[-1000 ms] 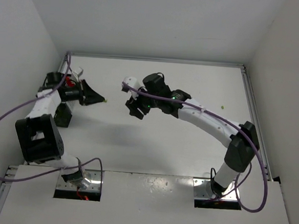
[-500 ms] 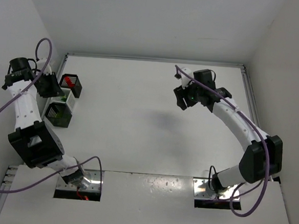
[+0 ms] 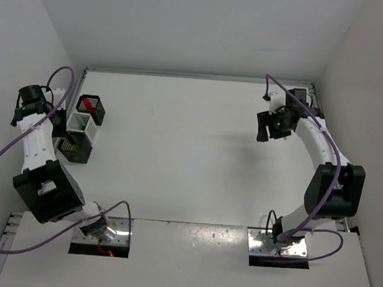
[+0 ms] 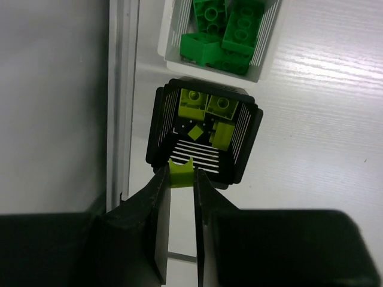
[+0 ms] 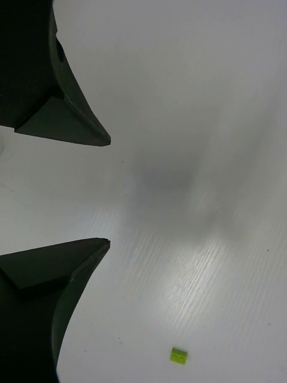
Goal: Sort the legos into containers by color
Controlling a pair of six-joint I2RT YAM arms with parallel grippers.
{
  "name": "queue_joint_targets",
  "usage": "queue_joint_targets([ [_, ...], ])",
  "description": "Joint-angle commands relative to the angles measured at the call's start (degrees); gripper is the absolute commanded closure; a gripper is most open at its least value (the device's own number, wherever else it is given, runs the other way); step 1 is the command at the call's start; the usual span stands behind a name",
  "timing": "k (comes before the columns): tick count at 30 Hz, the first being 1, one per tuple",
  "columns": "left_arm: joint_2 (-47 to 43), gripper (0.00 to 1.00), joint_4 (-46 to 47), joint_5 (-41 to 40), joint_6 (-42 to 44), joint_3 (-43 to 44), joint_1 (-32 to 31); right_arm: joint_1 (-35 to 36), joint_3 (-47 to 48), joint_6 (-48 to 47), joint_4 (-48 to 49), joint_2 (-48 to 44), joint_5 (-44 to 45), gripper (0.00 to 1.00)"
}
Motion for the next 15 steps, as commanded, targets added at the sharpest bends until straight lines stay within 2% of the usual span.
queue_joint_targets([
  [1,1.3,0.98,3.0,-1.3,1.9,-1.0,0.1,-3.6,2.8,-1.3,-2.5,-0.4,-2.4,0.37],
  [8,5.1,0.92,4.2,0.6,1.9,-2.2,0.1,-9.2,2.1,-2.9,-4.6,0.2,-0.2,0.35],
  [12,6.4,0.85,4.9,-0.3,1.9,-2.2,-1.5,-11.6,1.0,-4.3,-4.6,0.2,1.0,0.34],
  [14,6.4,0.77,5.5,-0.3,1.4,-2.2,-2.2,-12.9,-0.5,-5.3,-4.1,0.2,2.2,0.34],
  [15,6.4,0.65,5.5,-0.3,1.4,-2.2,-2.2,-12.9,-0.5,-6.0,-4.0,0.8,2.7,0.34],
])
